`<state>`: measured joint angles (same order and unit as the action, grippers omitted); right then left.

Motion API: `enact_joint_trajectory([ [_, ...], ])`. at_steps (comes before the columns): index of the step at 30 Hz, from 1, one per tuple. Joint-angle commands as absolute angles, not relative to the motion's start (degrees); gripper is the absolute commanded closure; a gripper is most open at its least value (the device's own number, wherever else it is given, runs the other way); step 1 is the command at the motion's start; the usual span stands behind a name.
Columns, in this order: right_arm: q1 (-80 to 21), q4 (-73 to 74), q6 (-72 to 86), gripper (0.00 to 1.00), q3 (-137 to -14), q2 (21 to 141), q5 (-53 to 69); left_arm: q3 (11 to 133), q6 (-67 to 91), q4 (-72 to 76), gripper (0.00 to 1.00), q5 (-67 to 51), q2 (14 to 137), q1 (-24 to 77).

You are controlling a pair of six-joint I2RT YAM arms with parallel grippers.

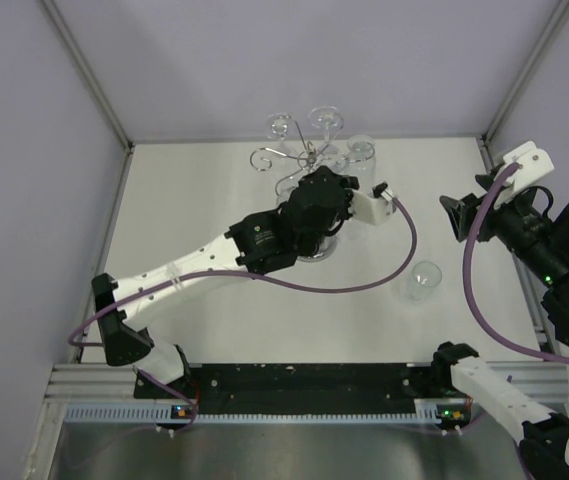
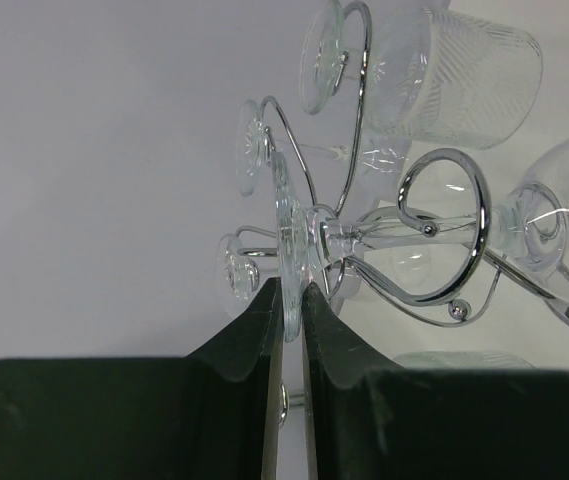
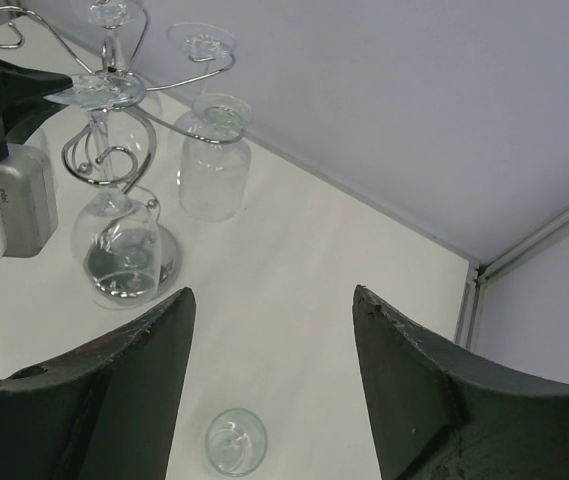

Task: Place the wine glass upside down on the wine glass rack
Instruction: Turn the wine glass upside down at the wine rack.

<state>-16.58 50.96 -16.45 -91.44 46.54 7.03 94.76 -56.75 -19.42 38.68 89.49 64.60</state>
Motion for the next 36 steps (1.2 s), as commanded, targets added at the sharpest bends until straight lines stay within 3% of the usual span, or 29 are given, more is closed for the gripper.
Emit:
enact_joint_trajectory([
  [1, -16.3, 49.6, -16.1, 0.36, -91.4, 46.7, 7.1, 96.0, -56.4, -17.3, 1.0, 39.7, 86.0, 65.8],
  [36, -16.3, 49.3, -16.2, 0.36, -89.4, 46.4, 6.1, 100.1, -58.7, -18.7, 1.0, 40.9, 90.3, 70.7],
])
